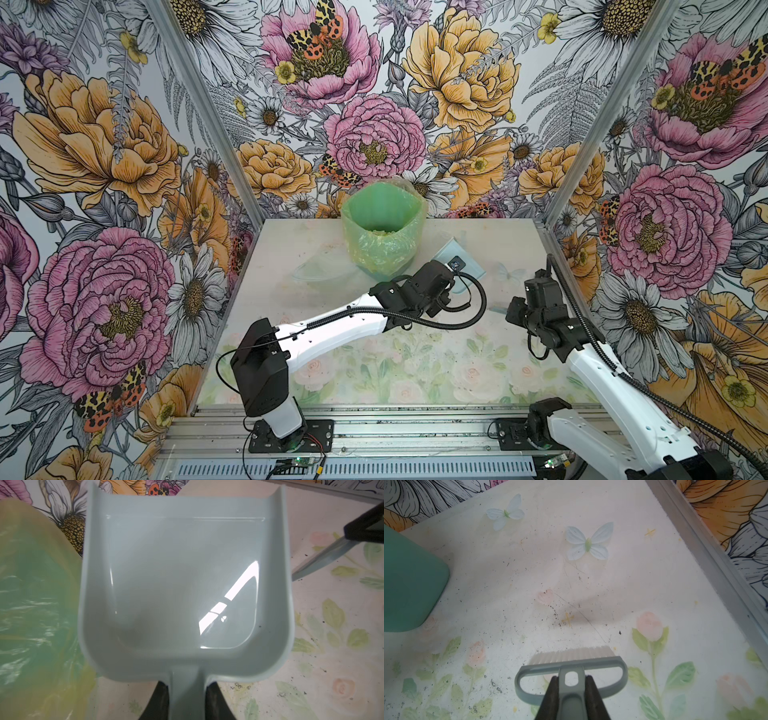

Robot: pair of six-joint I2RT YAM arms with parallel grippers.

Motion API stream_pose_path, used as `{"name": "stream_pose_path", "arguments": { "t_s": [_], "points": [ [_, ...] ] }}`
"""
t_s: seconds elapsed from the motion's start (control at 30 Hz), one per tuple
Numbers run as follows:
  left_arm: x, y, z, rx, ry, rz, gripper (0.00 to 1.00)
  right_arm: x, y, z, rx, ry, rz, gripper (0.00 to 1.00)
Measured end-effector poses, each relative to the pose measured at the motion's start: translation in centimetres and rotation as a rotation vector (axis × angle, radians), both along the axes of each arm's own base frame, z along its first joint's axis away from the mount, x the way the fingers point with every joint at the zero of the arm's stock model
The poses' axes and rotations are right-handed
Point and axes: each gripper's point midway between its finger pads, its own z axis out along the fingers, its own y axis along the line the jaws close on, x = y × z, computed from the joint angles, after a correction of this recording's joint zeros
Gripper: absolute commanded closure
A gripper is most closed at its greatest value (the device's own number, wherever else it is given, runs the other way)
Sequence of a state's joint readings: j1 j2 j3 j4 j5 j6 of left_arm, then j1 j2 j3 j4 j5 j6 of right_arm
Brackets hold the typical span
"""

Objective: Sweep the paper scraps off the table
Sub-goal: 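Bring the empty dustpan back down to the table with the left gripper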

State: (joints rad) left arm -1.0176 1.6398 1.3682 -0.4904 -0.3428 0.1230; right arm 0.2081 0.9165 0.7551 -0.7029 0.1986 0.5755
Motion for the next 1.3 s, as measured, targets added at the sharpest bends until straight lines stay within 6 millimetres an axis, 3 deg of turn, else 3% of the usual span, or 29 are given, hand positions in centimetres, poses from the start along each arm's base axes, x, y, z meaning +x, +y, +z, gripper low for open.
{"name": "stream_pose_path", "arguments": {
  "t_s": [0.17, 0.47, 0.63, 0.77, 0.9, 1.07, 1.3],
  "points": [
    [-1.7, -0.2, -2.8, -0.037, 0.114, -0.004, 0.80, 0.1, -0.3, 0.7, -0.013, -0.012, -0.012, 1.00],
    [-2.9, -1.8, -4.2, -0.161, 0.264, 0.045, 0.79, 0.7, -1.1, 2.7, -0.051, -0.086, -0.038, 1.00],
    [-2.7, -2.1, -7.6, -0.174, 0.382, 0.118, 0.80, 1.9, -1.2, 3.9, -0.041, -0.188, -0.055, 1.00],
    [-1.6, -1.5, -10.0, -0.178, 0.451, 0.201, 0.79, 2.4, -1.3, 3.1, -0.037, -0.222, -0.073, 1.00],
    [-0.8, -1.5, -11.1, -0.187, 0.483, 0.260, 0.79, 2.6, -1.7, 2.0, -0.046, -0.232, -0.101, 1.00],
    [-0.5, -1.8, -13.2, -0.167, 0.518, 0.302, 0.80, 3.2, -1.6, 1.4, -0.060, -0.246, -0.113, 1.00],
    [-0.2, -0.6, -16.3, -0.115, 0.562, 0.369, 0.80, 3.8, -0.9, 0.1, -0.083, -0.250, -0.108, 1.00]
  ]
}}
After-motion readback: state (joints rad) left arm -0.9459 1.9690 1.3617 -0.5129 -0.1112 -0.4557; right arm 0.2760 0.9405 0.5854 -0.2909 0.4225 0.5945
